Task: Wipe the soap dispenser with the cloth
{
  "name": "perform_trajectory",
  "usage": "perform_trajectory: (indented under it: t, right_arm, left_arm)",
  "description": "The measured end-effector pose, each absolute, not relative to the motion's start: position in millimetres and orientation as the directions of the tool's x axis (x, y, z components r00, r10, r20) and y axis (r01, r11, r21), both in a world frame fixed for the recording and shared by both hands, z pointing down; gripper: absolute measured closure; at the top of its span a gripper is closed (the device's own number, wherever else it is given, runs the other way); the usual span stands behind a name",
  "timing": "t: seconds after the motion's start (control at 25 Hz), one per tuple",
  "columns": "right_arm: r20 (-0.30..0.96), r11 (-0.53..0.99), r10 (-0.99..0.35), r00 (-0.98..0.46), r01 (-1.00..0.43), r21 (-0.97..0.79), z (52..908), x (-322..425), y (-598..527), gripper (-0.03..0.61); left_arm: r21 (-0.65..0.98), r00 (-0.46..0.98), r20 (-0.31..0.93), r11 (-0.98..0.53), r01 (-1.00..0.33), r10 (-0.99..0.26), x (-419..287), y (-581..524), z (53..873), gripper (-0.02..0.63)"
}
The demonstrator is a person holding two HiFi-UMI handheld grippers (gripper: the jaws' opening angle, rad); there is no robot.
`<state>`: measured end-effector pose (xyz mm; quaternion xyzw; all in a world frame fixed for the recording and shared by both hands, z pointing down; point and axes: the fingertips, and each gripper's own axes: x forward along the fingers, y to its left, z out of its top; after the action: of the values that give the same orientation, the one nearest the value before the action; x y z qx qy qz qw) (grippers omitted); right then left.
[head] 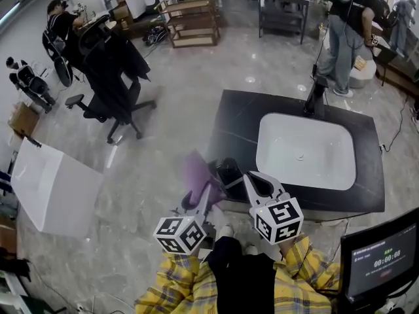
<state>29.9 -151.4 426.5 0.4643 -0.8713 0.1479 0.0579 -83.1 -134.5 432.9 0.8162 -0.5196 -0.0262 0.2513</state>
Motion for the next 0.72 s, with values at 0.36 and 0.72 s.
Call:
perform_trajectory:
  t: [0.36, 0.72]
  right_arm:
    - [0.235, 0.526, -0.793, -0.562, -0.827, -0.199, 425, 24, -173, 0.572]
    - [0.26, 0.508, -0.795, -0.548, -0.836, -0.208, 440, 23, -190, 0.572]
  left_arm:
    - [0.434, 0.513, 0.222, -0.387, -0.813, -0.829, -76, -150, 434, 0.526]
    - [0.467, 0.536, 0.254, -0.383, -0.797, -0.805, -74, -164, 454, 0.526]
